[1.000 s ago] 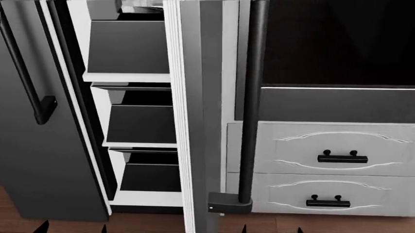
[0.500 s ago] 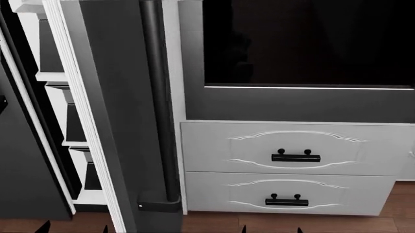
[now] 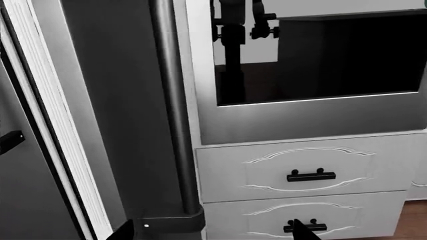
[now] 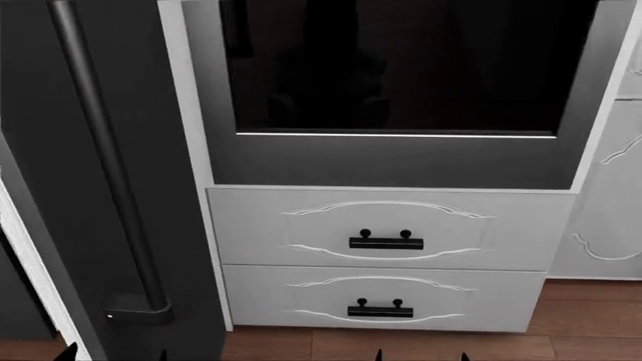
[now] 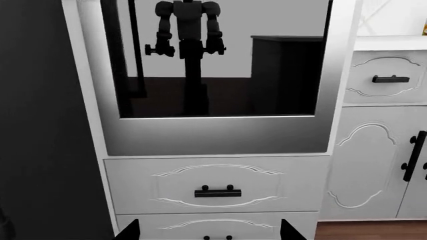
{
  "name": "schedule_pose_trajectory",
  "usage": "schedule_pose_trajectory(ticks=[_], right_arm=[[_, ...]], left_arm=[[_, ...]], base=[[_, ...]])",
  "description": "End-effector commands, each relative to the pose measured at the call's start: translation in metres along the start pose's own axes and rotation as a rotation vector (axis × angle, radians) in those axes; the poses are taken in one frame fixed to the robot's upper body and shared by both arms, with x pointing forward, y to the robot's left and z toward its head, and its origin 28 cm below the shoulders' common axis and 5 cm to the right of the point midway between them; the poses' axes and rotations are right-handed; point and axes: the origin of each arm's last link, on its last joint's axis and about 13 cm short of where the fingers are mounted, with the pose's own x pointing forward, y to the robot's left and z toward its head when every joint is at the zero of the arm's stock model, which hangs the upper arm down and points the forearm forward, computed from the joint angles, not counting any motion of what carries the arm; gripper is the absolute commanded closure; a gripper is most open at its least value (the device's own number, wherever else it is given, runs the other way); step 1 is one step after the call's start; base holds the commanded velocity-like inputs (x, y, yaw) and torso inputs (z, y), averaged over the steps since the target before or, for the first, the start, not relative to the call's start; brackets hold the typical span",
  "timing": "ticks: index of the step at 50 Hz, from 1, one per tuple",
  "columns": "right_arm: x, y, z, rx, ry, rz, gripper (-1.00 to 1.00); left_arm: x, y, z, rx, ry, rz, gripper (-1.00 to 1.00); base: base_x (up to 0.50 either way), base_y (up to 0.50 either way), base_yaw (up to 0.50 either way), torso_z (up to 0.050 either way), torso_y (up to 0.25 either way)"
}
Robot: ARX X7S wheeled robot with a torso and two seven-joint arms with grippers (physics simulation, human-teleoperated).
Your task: Close the fridge door
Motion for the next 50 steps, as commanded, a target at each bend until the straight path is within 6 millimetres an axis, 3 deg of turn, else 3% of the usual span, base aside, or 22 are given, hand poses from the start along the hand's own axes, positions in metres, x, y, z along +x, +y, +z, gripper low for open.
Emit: schedule_pose_trajectory(ticks=[1,7,17,36,50], right_arm=[[0.0015,-0.0001,0.0008,0.003,-0.012,0.004,-1.00],[0.0018,-0.0006,0.0002,0.004,-0.013,0.001,-1.00],[0.0020,-0.0004,0.0012,-0.004,-0.004,0.001,-1.00],[0.0025,-0.0011,0.0004,-0.003,-0.003,-0.006,-1.00],[0.0019,-0.0017,0.0004,0.010,-0.012,-0.001,-1.00]], left_arm=[[0.0010,-0.0002,0.0004,-0.015,-0.037,-0.001,-1.00],[0.0012,-0.0002,0.0002,-0.015,-0.038,0.000,-1.00],[0.0012,-0.0001,0.0001,-0.016,-0.039,0.001,-1.00],[0.0013,-0.0004,0.0000,-0.016,-0.040,0.001,-1.00],[0.0004,-0.0014,0.0011,-0.013,-0.040,-0.002,-1.00]], base=[[0.00,-0.50,0.00,0.000,0.000],[0.00,-0.47,0.00,0.000,0.000],[0.02,0.00,0.00,0.000,0.000],[0.49,0.00,0.00,0.000,0.000],[0.00,0.00,0.00,0.000,0.000]])
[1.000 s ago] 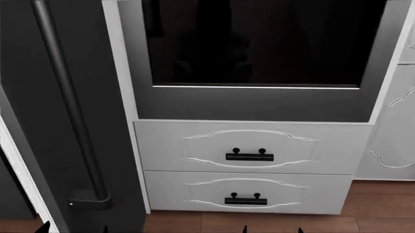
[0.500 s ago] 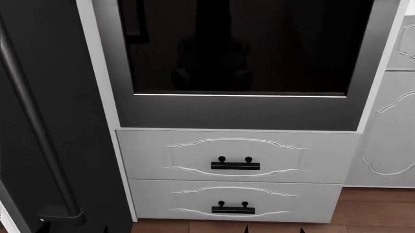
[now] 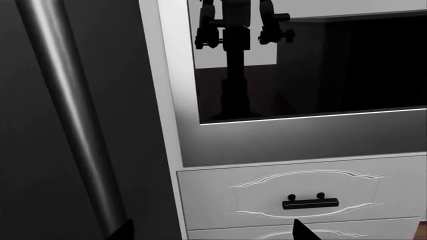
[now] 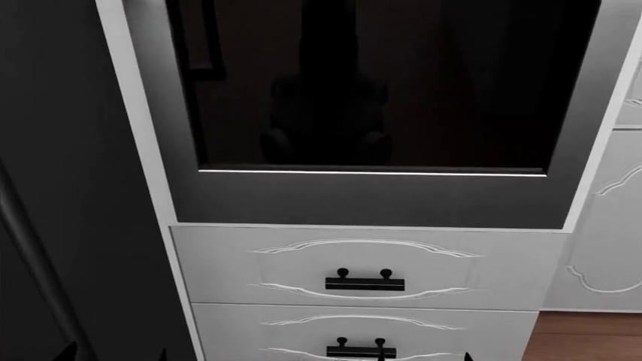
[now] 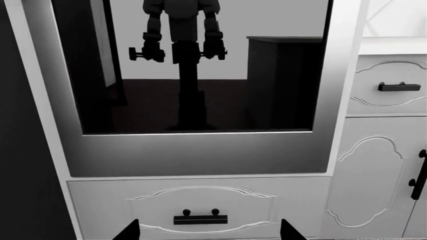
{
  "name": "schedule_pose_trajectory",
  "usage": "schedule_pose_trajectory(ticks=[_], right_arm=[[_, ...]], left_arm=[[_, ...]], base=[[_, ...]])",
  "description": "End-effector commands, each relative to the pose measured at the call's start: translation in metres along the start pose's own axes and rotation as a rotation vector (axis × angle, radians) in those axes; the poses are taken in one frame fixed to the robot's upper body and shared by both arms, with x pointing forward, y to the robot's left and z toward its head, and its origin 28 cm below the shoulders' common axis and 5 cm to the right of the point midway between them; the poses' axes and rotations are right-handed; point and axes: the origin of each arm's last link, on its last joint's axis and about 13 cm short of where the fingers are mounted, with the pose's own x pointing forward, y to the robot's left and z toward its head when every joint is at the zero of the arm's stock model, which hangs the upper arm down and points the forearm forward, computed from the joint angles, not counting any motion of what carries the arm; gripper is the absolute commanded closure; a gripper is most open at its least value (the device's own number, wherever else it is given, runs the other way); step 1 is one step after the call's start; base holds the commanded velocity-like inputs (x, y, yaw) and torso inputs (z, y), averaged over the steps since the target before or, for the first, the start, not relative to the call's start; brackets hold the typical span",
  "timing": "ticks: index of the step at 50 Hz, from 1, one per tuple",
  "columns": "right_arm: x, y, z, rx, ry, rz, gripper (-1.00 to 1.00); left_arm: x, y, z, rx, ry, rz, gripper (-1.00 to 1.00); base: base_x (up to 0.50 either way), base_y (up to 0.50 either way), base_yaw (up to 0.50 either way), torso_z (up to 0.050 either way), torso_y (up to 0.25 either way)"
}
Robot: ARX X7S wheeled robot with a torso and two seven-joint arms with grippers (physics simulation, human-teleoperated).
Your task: Close the fridge door
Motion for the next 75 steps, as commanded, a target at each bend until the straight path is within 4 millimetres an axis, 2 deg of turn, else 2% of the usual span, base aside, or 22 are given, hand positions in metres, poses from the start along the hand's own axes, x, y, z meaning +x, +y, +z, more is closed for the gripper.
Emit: schedule_pose_trajectory(ticks=[1,20,65,75], right_arm=[[0.0019,-0.0003,-0.0003,0.014,-0.008,0.005,-1.00],[0.0012,0.0004,0.0016,0.004,-0.010,0.007,-1.00],[0.0021,0.0004,0.0015,0.002,-0.013,0.005,-1.00],[0.0027,0.0006,0.0012,0.004,-0.014,0.009,-1.00]], left_arm=[[0.0010,-0.0006,0.0000,-0.012,-0.035,-0.004,-1.00],[0.0009,0.0001,0.0004,-0.016,-0.037,-0.001,-1.00],[0.0010,0.0005,0.0005,-0.017,-0.038,0.001,-1.00],[0.0027,0.0007,0.0002,-0.016,-0.040,0.002,-1.00]], base=[[0.00,0.00,0.00,0.000,0.000],[0.01,-0.10,0.00,0.000,0.000],[0.50,0.00,0.00,0.000,0.001],[0.03,0.00,0.00,0.000,0.002]])
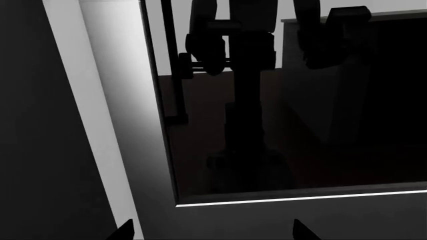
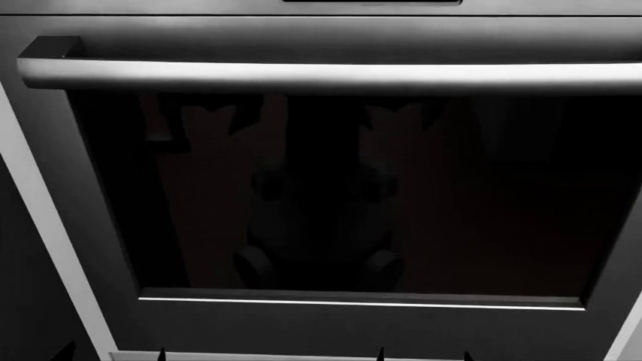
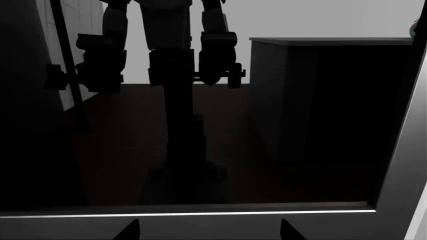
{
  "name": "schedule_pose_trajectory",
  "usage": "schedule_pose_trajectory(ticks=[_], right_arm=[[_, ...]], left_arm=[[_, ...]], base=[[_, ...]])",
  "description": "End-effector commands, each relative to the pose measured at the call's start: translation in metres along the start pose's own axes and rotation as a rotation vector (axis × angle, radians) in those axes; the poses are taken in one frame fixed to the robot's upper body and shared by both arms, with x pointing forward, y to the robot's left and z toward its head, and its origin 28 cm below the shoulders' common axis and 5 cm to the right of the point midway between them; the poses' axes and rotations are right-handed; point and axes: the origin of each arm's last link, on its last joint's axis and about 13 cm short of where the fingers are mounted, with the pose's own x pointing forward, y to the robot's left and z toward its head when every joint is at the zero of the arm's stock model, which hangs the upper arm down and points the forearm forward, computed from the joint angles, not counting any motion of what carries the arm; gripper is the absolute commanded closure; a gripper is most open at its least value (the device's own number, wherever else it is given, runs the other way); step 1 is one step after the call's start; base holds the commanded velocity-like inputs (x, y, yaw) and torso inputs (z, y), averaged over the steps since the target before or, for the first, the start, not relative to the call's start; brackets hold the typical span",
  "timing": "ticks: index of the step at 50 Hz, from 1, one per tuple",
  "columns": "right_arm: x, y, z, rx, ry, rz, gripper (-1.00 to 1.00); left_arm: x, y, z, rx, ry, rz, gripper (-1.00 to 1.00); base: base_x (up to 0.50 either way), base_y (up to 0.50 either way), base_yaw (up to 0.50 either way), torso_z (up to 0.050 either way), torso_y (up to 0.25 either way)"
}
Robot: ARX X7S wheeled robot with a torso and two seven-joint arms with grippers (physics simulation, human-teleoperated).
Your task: Close the fridge door
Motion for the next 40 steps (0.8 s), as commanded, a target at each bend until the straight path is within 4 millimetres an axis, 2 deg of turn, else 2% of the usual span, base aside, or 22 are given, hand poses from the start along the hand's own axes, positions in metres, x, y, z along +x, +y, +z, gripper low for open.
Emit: schedule_pose_trajectory(ticks=[1,7,10,40], right_arm=[[0.0021,0.0006,-0.0004,0.003,-0.013,0.008,-1.00],[0.0015,0.0018,-0.0003,-0.042,-0.024,0.010,-1.00],[0.0021,0.0005,-0.0003,-0.008,-0.014,0.004,-1.00],[0.0012,0.0007,0.0008,-0.002,-0.025,0.009,-1.00]], left_arm=[[0.0022,-0.0001,0.0001,-0.015,-0.038,-0.002,-1.00],[0.0022,-0.0002,-0.0006,-0.013,-0.037,-0.002,-1.00],[0.0020,-0.0003,-0.0008,-0.013,-0.037,-0.003,-1.00],[0.0019,-0.0001,-0.0003,-0.016,-0.038,-0.002,-1.00]], base=[[0.00,0.00,0.00,0.000,0.000],[0.00,0.19,0.00,0.000,0.000],[0.00,0.37,0.00,0.000,0.000],[0.00,0.00,0.00,0.000,0.000]])
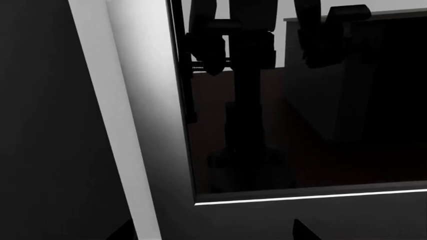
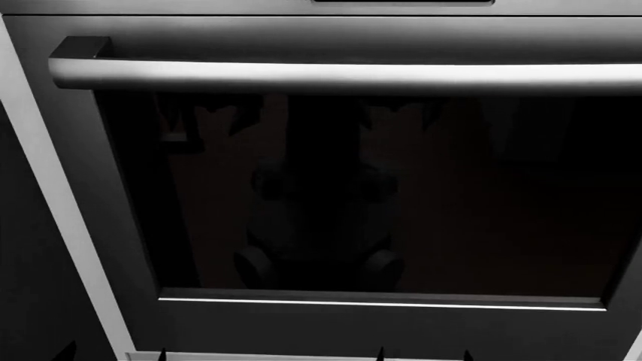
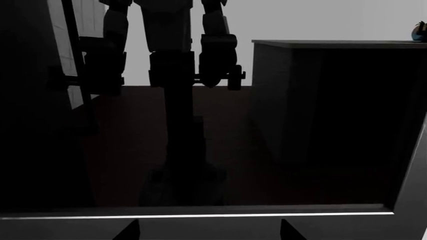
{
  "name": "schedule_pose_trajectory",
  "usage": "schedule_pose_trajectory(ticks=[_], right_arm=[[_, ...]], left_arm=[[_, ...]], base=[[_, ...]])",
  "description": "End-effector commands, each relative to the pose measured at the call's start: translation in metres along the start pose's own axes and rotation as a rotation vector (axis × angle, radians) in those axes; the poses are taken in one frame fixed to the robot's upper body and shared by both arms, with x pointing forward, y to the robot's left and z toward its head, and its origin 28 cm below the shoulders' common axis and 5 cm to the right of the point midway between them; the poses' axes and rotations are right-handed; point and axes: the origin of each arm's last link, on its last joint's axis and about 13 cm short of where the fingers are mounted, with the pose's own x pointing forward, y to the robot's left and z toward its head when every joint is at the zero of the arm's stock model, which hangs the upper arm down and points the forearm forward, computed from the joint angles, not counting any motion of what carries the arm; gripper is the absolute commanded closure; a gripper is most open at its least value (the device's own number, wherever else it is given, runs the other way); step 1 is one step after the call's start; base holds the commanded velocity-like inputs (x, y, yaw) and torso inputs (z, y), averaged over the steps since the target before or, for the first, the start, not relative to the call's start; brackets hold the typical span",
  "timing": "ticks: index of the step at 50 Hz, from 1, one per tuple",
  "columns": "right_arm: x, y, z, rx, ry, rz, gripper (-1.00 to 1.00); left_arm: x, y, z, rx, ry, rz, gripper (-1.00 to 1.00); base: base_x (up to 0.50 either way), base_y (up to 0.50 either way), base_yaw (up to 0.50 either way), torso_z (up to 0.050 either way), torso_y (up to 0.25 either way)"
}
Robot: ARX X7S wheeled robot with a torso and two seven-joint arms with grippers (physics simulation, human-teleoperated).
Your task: Close the fridge door
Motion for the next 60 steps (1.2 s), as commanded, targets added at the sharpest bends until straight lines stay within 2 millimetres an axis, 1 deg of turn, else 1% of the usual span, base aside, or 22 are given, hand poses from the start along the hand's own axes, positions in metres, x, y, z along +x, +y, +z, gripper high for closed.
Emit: schedule_pose_trajectory(ticks=[1,6,20,23,25,30,31,33,35,39,43,47,51,60], right_arm=[[0.003,0.000,0.000,0.001,-0.006,0.008,-1.00],[0.003,0.001,0.001,0.005,-0.010,0.007,-1.00],[0.002,0.001,0.001,0.007,-0.010,0.004,-1.00],[0.002,0.000,0.000,0.008,-0.010,0.003,-1.00],[0.003,0.000,0.000,0.009,-0.008,0.002,-1.00],[0.002,0.001,-0.001,0.008,-0.006,0.003,-1.00],[0.002,0.001,-0.002,0.008,-0.006,0.005,-1.00],[0.002,0.001,-0.002,0.009,-0.005,0.005,-1.00],[0.002,0.002,-0.002,0.009,-0.006,0.006,-1.00],[0.002,0.004,-0.002,0.011,-0.004,0.006,-1.00],[0.003,0.005,-0.002,0.010,-0.003,0.008,-1.00],[0.003,0.005,-0.003,0.009,-0.001,0.008,-1.00],[0.004,0.005,-0.004,0.008,0.000,0.009,-1.00],[0.003,0.005,-0.003,0.011,0.002,0.009,-1.00]], left_arm=[[0.002,0.000,0.000,-0.018,-0.040,-0.002,-1.00],[0.002,0.000,0.000,-0.017,-0.040,-0.001,-1.00],[0.001,0.000,0.001,-0.017,-0.045,-0.003,-1.00],[0.001,0.003,0.005,-0.029,-0.049,0.006,-1.00],[0.001,0.007,0.013,-0.038,-0.071,0.026,-1.00],[0.002,0.027,0.049,-0.089,-0.145,0.105,-1.00],[0.002,0.039,0.070,-0.109,-0.186,0.143,-1.00],[0.000,0.053,0.089,-0.106,-0.226,0.186,-1.00],[-0.001,0.068,0.102,-0.103,-0.256,0.237,-1.00],[-0.005,0.090,0.121,-0.078,-0.299,0.303,-1.00],[-0.008,0.102,0.132,-0.059,-0.321,0.334,-1.00],[-0.007,0.109,0.134,-0.053,-0.327,0.350,-1.00],[-0.003,0.113,0.130,-0.046,-0.317,0.373,-1.00],[-0.001,0.115,0.126,-0.072,-0.296,0.381,-1.00]], base=[[0.00,0.00,0.00,0.000,0.000],[0.39,0.00,0.00,0.000,0.000],[0.00,0.00,0.00,0.000,0.000],[0.00,0.00,0.00,0.000,0.000],[0.00,0.00,0.00,0.000,0.000],[0.00,0.00,0.00,0.000,0.000],[0.00,0.00,0.00,0.000,0.010],[0.00,0.00,0.00,0.000,0.000],[0.00,0.00,0.00,0.000,0.000],[0.00,0.00,0.00,0.000,0.003],[0.00,0.00,0.00,0.000,0.002],[0.00,0.00,0.00,0.004,0.000],[0.00,0.00,0.00,0.000,0.000],[0.00,0.00,0.00,0.000,0.002]])
